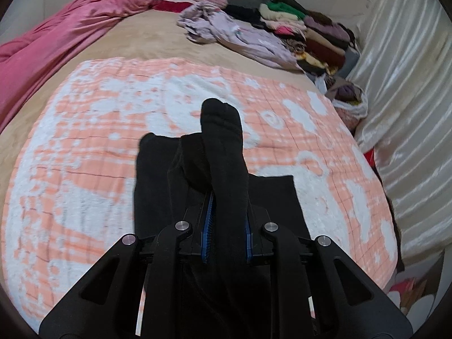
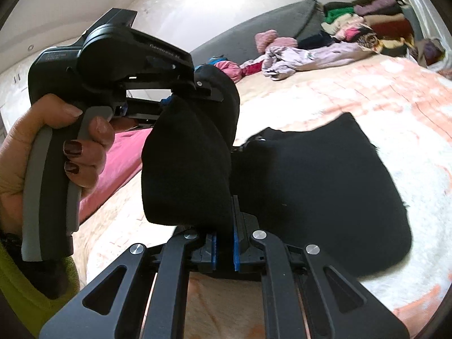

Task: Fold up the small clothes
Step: 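Lift the held side edge and fold it toward the middle with both tools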

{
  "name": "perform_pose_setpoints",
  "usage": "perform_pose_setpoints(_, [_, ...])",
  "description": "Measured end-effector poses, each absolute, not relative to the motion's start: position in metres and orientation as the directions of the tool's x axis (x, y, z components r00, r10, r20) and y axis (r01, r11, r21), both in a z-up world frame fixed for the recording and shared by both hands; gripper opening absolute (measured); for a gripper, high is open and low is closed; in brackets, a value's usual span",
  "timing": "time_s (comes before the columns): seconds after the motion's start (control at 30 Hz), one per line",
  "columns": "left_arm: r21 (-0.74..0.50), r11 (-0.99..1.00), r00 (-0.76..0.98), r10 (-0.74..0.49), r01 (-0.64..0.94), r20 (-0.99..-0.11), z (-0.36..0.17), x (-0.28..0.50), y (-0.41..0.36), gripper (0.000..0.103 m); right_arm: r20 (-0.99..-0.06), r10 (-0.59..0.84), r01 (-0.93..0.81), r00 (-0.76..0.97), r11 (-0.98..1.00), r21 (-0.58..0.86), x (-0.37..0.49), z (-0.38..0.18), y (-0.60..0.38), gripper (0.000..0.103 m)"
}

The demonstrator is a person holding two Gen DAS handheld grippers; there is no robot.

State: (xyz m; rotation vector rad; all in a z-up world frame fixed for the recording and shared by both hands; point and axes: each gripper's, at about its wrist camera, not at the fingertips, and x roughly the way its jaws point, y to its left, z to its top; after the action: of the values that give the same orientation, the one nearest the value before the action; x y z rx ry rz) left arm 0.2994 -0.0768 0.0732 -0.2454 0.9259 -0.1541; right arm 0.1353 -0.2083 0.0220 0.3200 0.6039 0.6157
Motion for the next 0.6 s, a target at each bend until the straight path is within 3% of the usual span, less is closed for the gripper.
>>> perform_pose_setpoints(0.6, [-0.196, 0.978, 0.525, -0.206, 0.075, -0.826, 0.04, 0.327, -0.172, 0.013, -0.432, 0.593, -0.329, 0.68, 0.772, 0.543, 0.126, 0.0, -0.271, 0.007])
